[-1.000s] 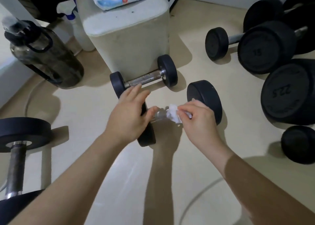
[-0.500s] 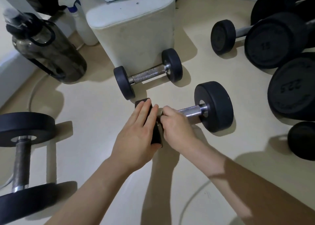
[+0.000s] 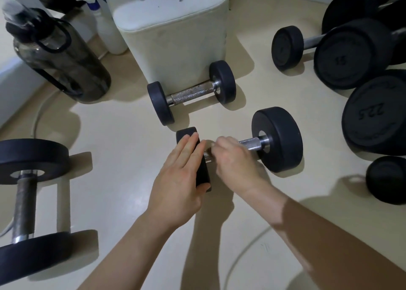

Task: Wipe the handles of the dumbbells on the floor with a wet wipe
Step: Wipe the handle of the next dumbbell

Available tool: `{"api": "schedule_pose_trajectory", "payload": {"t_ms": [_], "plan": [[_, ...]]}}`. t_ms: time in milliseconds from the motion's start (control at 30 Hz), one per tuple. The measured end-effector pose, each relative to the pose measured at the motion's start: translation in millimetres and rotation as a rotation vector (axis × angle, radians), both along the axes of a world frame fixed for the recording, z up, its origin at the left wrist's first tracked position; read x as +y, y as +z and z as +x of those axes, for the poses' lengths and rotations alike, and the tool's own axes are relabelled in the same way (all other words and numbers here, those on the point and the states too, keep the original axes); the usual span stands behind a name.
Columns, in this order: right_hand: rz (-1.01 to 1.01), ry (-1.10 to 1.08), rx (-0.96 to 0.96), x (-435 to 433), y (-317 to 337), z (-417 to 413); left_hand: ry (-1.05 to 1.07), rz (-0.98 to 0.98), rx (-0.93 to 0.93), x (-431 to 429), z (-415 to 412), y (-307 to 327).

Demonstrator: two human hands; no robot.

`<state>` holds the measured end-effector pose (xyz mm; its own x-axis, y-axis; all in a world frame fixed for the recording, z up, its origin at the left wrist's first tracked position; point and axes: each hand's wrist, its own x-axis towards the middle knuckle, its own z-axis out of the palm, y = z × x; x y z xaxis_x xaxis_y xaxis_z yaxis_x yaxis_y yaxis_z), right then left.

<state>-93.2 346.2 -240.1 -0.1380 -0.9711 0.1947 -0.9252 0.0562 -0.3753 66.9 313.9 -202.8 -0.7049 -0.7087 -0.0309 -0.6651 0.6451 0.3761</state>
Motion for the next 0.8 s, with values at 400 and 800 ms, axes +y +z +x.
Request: {"api": "schedule_pose_trajectory", "payload": {"t_ms": [400, 800], "plan": [[-0.041, -0.288, 0.026, 14.1, -6.7, -21.7, 0.020, -0.066, 0.066, 17.3, 5.4, 0.8], [0.035, -0.127, 0.013, 27.1, -1.1, 9.1, 0.059, -0.006, 0.072, 21.6, 2.2, 15.0]]}}
